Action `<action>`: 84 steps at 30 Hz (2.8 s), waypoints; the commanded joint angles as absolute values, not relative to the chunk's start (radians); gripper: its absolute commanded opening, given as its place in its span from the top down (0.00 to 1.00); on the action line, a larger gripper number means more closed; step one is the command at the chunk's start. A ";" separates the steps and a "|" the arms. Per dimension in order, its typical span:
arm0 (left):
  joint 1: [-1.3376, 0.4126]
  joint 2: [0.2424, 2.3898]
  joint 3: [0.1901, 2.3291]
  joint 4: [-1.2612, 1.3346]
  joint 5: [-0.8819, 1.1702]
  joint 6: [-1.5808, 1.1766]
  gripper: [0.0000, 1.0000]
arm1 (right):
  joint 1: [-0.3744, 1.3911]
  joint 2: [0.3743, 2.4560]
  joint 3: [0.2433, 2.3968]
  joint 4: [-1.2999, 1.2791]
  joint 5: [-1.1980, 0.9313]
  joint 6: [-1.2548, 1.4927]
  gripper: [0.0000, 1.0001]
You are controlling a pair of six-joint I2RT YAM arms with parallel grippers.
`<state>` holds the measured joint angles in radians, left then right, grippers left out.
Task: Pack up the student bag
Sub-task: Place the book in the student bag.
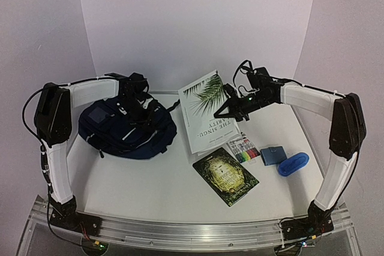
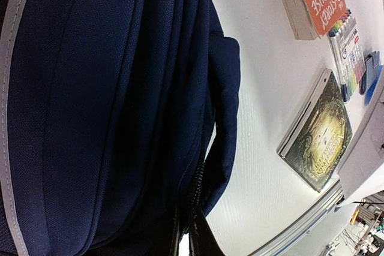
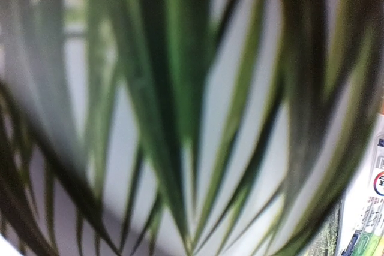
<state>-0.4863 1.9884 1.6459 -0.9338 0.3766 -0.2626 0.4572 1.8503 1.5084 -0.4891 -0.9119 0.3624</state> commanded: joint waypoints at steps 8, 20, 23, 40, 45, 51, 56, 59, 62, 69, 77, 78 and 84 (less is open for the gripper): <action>-0.472 2.018 1.719 -0.931 0.395 -0.260 0.94 | 0.462 1.842 1.512 -0.471 -0.938 0.330 1.00; -0.476 2.071 1.754 -1.008 0.377 -0.212 0.70 | 0.463 1.853 1.518 -0.474 -0.939 0.325 1.00; -0.484 2.076 1.751 -1.001 0.394 -0.209 0.66 | 0.462 1.853 1.517 -0.475 -0.939 0.324 1.00; -0.554 2.203 1.774 -1.060 0.119 -0.183 0.51 | 0.462 1.863 1.522 -0.477 -0.932 0.321 1.00; -0.610 2.287 1.811 -1.092 -0.040 -0.193 0.64 | 0.462 1.867 1.522 -0.478 -0.917 0.321 1.00; -0.622 2.258 1.916 -1.141 -0.016 -0.226 1.00 | 0.462 1.848 1.516 -0.485 -0.905 0.304 1.00; -0.609 2.167 2.019 -1.166 0.055 -0.249 1.00 | 0.462 1.835 1.507 -0.488 -0.922 0.292 1.00; -0.576 2.089 2.021 -1.148 0.080 -0.281 1.00 | 0.462 1.827 1.493 -0.494 -0.925 0.272 1.00; -0.556 2.018 2.018 -1.101 0.094 -0.295 1.00 | 0.462 1.819 1.473 -0.505 -0.934 0.254 1.00; -0.507 1.921 2.032 -1.018 0.166 -0.334 1.00 | 0.474 1.838 1.472 -0.532 -0.992 0.241 1.00; -0.506 1.845 1.997 -0.930 0.315 -0.290 1.00 | 0.547 1.975 1.588 -0.547 -1.100 0.305 1.00; -0.507 1.837 1.990 -0.924 0.334 -0.286 1.00 | 0.554 1.996 1.612 -0.547 -1.110 0.322 1.00; -0.507 1.813 1.980 -0.921 0.415 -0.292 1.00 | 0.569 2.140 1.780 -0.537 -1.166 0.491 1.00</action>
<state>-0.4976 1.9280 1.9732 -1.0454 0.3062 -0.3119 0.5702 2.0780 1.6680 -0.5674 -1.0822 0.3678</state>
